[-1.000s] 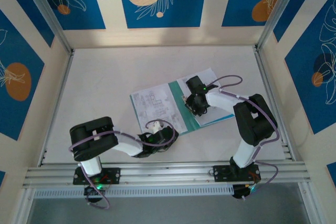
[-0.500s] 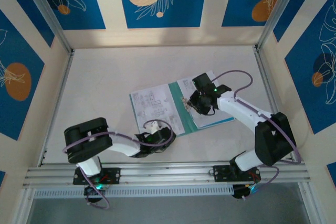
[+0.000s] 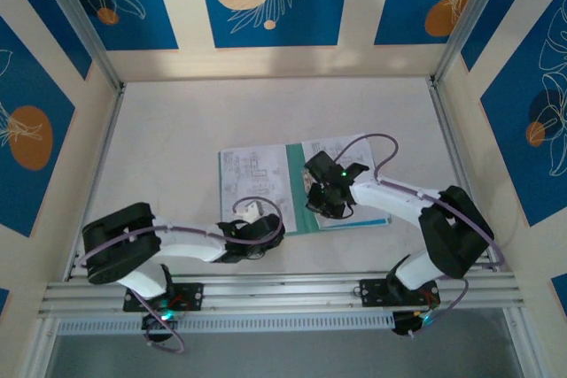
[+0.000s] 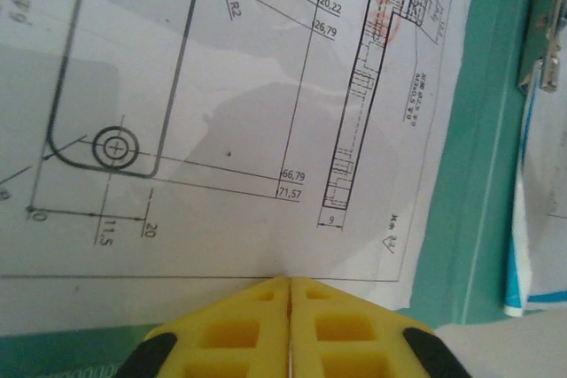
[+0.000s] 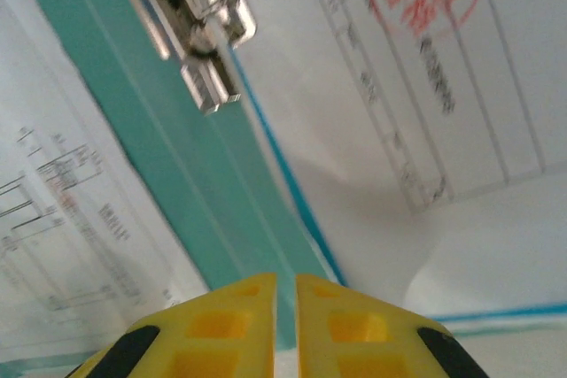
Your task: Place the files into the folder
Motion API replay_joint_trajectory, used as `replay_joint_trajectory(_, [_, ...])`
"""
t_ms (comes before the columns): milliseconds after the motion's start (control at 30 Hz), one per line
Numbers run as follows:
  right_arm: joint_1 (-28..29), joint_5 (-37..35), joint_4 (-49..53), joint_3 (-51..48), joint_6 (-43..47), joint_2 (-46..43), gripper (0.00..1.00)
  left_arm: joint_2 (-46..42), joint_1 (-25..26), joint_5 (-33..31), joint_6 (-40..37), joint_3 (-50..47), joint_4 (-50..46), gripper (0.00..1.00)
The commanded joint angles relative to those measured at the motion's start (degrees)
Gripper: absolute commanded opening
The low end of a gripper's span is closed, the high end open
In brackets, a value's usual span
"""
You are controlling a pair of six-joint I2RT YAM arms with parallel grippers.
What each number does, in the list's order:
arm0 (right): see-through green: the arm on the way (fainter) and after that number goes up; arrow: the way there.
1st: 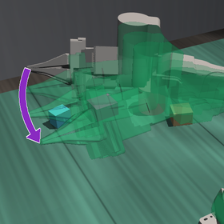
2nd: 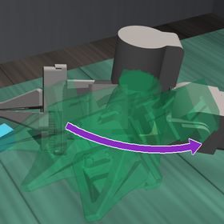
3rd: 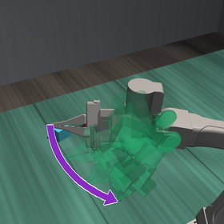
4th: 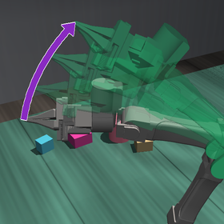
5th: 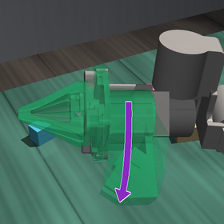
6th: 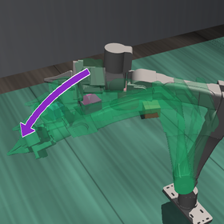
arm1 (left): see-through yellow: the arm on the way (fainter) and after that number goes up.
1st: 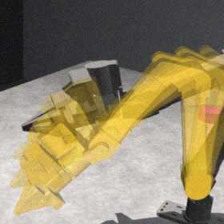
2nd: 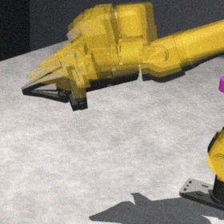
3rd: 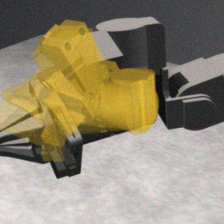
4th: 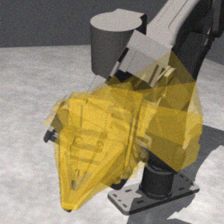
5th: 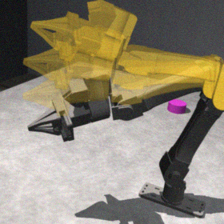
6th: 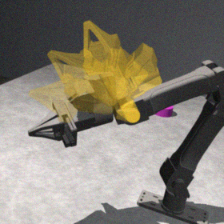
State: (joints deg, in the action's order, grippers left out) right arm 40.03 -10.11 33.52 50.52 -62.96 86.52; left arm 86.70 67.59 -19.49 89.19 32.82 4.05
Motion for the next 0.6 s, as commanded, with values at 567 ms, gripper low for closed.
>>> replay_joint_trajectory(567, [4.6,1.0,-0.4,4.1,-0.4,7.2,0.07,-31.8,-29.3,13.1,-26.3,-4.7,-34.4,0.5])
